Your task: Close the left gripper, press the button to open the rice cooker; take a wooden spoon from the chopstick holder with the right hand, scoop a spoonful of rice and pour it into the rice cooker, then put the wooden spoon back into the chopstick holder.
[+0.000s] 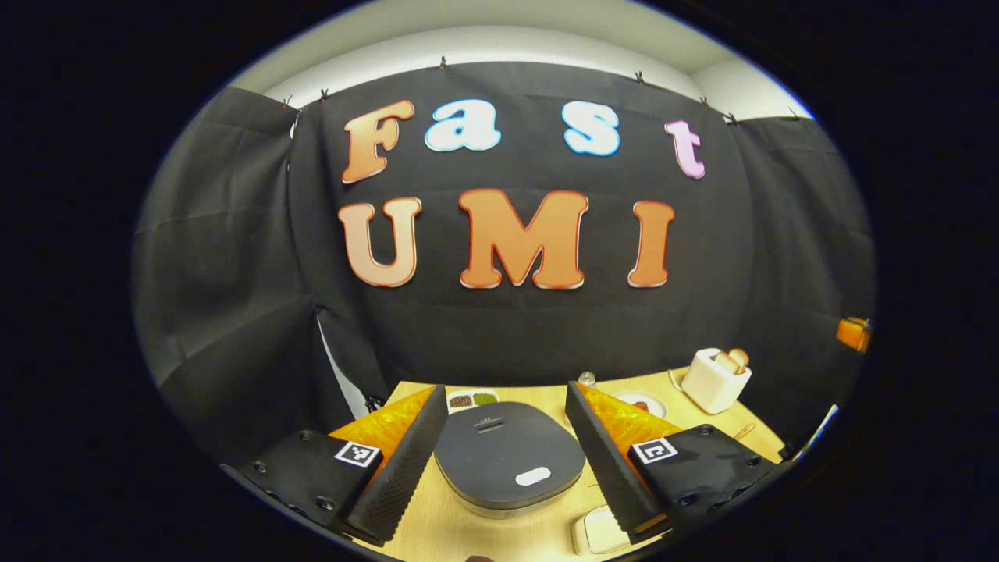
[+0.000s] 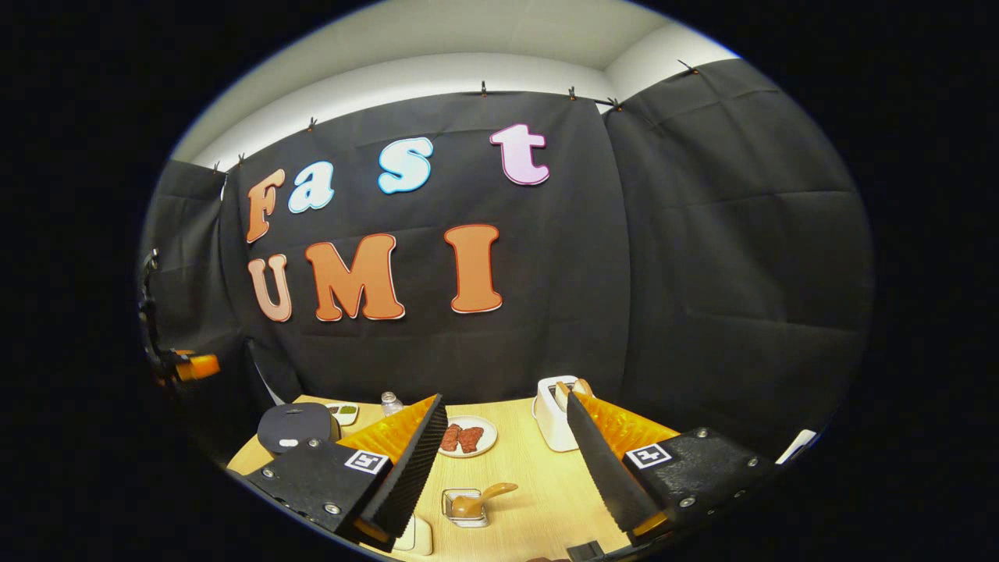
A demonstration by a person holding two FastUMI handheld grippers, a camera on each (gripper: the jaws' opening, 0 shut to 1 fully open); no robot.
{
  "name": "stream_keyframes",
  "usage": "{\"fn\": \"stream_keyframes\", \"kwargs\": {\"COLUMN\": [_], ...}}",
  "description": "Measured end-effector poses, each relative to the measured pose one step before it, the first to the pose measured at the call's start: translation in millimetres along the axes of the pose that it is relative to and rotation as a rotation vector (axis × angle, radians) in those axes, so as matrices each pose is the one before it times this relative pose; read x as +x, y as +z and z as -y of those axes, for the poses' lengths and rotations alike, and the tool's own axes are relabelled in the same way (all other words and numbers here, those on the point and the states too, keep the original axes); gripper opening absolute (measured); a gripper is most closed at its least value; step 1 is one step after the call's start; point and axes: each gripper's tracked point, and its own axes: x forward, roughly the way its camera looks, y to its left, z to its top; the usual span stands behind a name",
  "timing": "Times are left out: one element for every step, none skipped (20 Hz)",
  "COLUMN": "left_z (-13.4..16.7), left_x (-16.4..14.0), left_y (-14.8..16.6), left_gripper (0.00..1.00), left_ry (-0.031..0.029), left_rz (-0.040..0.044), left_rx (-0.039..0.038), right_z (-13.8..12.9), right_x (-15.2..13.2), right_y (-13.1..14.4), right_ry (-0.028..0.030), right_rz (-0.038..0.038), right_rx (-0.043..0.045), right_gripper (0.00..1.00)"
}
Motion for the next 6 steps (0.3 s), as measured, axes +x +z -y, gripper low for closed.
{"fn": "stream_keyframes", "kwargs": {"left_z": [-11.46, -11.17, -6.94, -0.56, -4.75, -7.98], "left_x": [-13.84, -12.99, -11.55, -10.27, -8.95, -8.71], "left_y": [22.26, 17.47, 17.69, 18.52, 14.97, 12.64], "left_gripper": [0.98, 0.96, 0.96, 0.98, 1.00, 1.00], "left_ry": [0.02457, 0.03482, 0.01469, 0.00230, 0.00828, 0.01721], "left_rz": [0.02569, 0.01491, 0.03011, 0.03716, 0.02822, 0.02414], "left_rx": [0.02640, 0.01913, 0.01316, 0.00684, 0.00676, 0.00510], "right_z": [-2.99, -2.09, -1.69, -0.74, -0.34, 0.32], "right_x": [1.69, -0.49, 0.72, 0.61, 0.59, -0.12], "right_y": [3.95, 3.11, 2.67, 2.76, 0.94, 1.20], "right_ry": [0.00880, 0.00775, 0.00537, 0.00106, -0.00262, -0.00411], "right_rz": [0.00418, 0.00533, 0.00372, 0.00306, 0.00106, 0.00064], "right_rx": [0.00127, 0.00256, -0.00146, -0.00599, -0.01255, -0.01578], "right_gripper": [0.95, 0.95, 0.95, 0.95, 0.95, 0.95]}}
